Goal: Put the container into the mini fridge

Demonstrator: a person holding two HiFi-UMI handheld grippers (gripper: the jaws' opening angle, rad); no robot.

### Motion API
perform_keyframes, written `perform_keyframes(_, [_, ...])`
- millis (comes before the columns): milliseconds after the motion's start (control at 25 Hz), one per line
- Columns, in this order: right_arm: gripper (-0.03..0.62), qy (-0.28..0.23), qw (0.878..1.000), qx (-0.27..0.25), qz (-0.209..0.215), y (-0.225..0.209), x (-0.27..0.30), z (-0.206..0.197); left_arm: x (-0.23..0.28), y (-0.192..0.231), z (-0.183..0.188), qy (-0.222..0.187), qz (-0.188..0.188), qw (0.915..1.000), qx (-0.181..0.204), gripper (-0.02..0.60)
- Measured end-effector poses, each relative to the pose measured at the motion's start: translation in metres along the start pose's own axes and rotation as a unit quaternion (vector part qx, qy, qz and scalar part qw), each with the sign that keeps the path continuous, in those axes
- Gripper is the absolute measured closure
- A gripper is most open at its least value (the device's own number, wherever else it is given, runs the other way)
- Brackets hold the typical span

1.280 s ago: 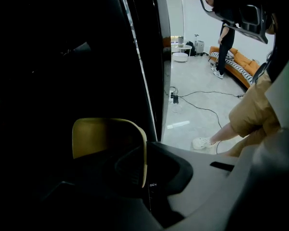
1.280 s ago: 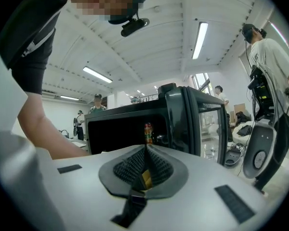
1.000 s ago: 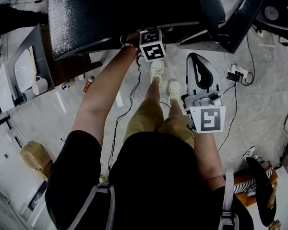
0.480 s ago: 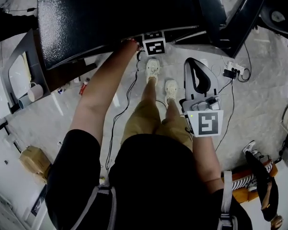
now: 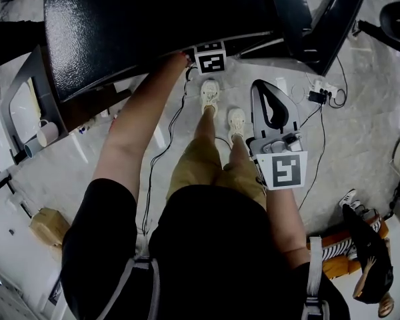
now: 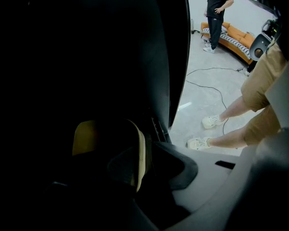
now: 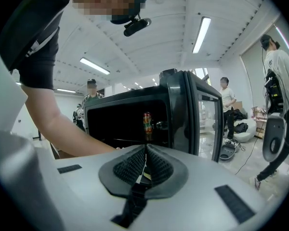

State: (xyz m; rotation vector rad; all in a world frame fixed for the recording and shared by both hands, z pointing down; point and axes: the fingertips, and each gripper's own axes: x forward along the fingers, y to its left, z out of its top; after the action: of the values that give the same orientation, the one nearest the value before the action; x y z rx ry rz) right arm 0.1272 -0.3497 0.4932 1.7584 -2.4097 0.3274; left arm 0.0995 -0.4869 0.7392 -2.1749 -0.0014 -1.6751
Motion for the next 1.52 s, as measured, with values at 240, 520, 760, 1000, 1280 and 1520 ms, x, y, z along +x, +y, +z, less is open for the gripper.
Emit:
perform_keyframes(240, [0.557, -0.003, 1.0, 0.008, -0.002, 0.001, 0.001, 0.002, 0.001, 0.001, -0.001, -0.008, -0.005, 0.9998, -0.018, 0.463])
perform_keyframes(520, [0.557, 0.005, 1.0, -0.002, 0.007, 0.003, -0.006, 0.0, -0.009, -0.001, -0.002, -0.014, -0.01, 0.9995, -0.027, 0.477])
perform_keyframes(760, [0.557, -0.021, 1.0, -0.012, 0.017, 0.01, -0.022, 0.026, -0.032, -0.001, 0.005, -0.017, 0.004, 0.9993, -0.033, 0.479])
perform_keyframes(1000, [0.557, -0.062, 0.998, -0.001, 0.031, 0.018, -0.046, 0.062, -0.071, -0.004, 0.014, -0.016, 0.036, 0.9969, -0.068, 0.486])
perform_keyframes(1280, [0.557, -0.062, 0.994, -0.038, 0.077, 0.027, -0.092, 0.068, -0.122, -0.028, 0.039, -0.025, 0.063, 0.9927, -0.1, 0.494])
perform_keyframes(1520, [0.557, -0.087, 0.99, -0.038, 0.103, 0.033, -0.123, 0.088, -0.172, -0.044, 0.051, -0.032, 0.095, 0.9867, -0.128, 0.494])
